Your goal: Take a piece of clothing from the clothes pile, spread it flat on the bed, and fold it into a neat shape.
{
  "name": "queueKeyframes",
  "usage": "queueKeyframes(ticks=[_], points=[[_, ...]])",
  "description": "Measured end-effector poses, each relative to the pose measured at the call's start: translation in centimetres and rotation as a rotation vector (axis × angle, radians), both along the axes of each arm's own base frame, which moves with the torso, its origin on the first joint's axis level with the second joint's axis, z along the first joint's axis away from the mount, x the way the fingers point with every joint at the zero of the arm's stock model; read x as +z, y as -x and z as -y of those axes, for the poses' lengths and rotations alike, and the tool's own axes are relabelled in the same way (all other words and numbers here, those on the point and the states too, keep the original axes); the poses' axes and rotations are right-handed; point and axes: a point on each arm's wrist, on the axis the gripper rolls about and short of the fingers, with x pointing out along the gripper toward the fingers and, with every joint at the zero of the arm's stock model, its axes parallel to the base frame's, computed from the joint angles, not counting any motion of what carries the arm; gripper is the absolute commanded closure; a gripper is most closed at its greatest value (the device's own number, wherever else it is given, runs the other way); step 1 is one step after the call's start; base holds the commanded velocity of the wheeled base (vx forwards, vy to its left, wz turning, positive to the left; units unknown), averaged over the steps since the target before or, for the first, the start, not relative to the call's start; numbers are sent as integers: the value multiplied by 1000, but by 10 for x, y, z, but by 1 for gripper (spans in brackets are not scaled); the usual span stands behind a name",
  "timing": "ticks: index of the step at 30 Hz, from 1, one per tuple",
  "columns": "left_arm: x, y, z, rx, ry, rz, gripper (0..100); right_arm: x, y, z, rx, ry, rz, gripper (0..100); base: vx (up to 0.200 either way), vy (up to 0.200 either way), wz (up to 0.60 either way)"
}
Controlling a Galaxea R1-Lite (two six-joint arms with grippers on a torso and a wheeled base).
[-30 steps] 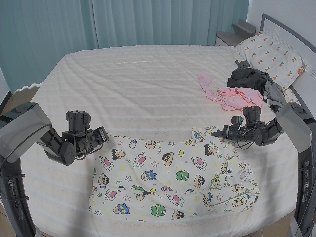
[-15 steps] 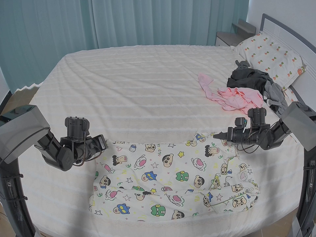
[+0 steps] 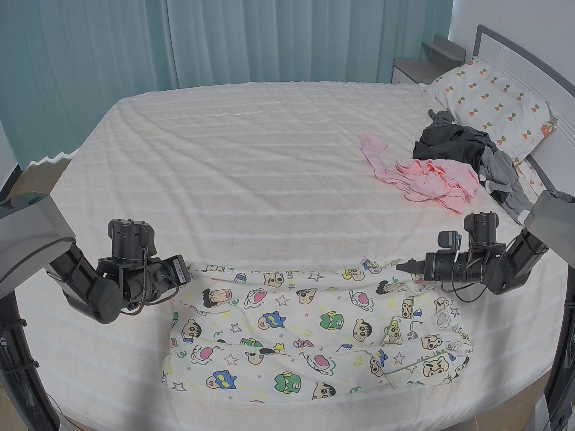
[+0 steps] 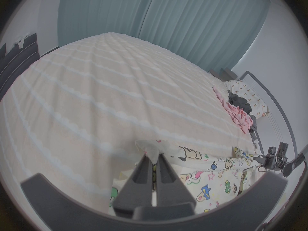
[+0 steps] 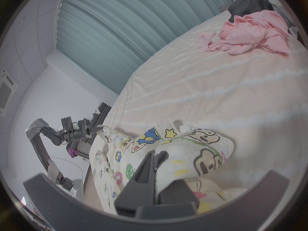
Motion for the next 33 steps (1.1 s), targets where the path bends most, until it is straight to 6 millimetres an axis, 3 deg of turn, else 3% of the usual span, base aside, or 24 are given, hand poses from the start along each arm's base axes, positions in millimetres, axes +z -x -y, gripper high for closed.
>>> queueKeyframes(ticks=[15,26,33], points=[[-25,55,2,-44,-6,-42,100,-26,59,6,106,150,-13,100,0,0,0],[-41,85,2,-107,6,-157,100,-36,77,11,96,162,-84,100,0,0,0],[-47,92,3,-122,4,-199,100,-42,86,15,86,164,-126,100,0,0,0]])
